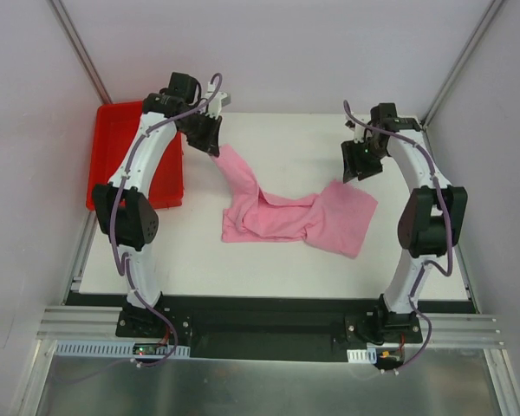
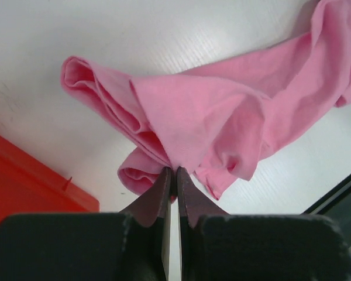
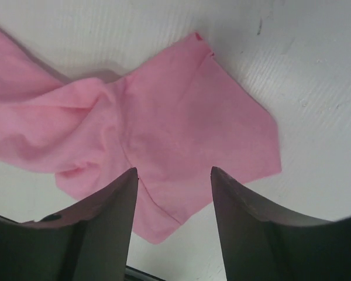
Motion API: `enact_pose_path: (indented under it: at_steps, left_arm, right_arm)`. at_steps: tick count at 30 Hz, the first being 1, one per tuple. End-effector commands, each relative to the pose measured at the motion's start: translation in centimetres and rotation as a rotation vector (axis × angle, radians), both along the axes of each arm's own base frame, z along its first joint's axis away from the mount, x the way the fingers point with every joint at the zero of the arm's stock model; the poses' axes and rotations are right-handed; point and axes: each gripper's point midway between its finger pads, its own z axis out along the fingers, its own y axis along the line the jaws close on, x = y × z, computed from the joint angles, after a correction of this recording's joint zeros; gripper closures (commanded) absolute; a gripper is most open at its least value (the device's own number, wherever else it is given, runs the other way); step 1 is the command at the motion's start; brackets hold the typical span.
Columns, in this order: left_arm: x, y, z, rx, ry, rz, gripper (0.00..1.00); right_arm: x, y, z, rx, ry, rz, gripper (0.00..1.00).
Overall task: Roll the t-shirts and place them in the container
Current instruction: Flatten out the T-shirt at the center of the board.
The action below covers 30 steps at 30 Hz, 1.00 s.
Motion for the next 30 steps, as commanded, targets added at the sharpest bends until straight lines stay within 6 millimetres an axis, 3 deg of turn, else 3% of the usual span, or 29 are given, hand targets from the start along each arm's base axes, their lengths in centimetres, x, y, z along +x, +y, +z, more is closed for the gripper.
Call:
enact_pose_path:
  at_steps: [1,5,10,16,22,30]
  left_arm:
    - [-1.7,1.2,0.6,0.048,0.003,0.025,1.00]
    - [-3.8,1.8,-0.4,0.067,0.040,0.018,1.00]
    - [-4.8,2.3,-1.5,0.093,0.074,0.021,1.00]
    - [-5.2,2.7,-2.3,0.114,0.097,0.026,1.00]
    - [-5.2,3.2,-2.7,0.144,0.098,0.030,1.00]
    - [-5.3,3.5,-3.1,0.159,0.107,0.029,1.00]
  right_arm:
    - [2.2,-2.6,2.9,0.036,-0.055,-0.137,0.43]
    - [-0.4,-7.8,-1.1,0.023,0.073,-0.280,0.45]
    - [0.6,-10.7,-3.9,0.024,0.110,-0.316,0.54]
    - [2.8,-11.1,-5.7,0.029,0.149,-0.304,0.54]
    - [0.4,-10.4,-8.9,0.053,0.274,-0.333,0.55]
    - [0.7,-11.2,-10.2,0.019,0.306,-0.368,0.57]
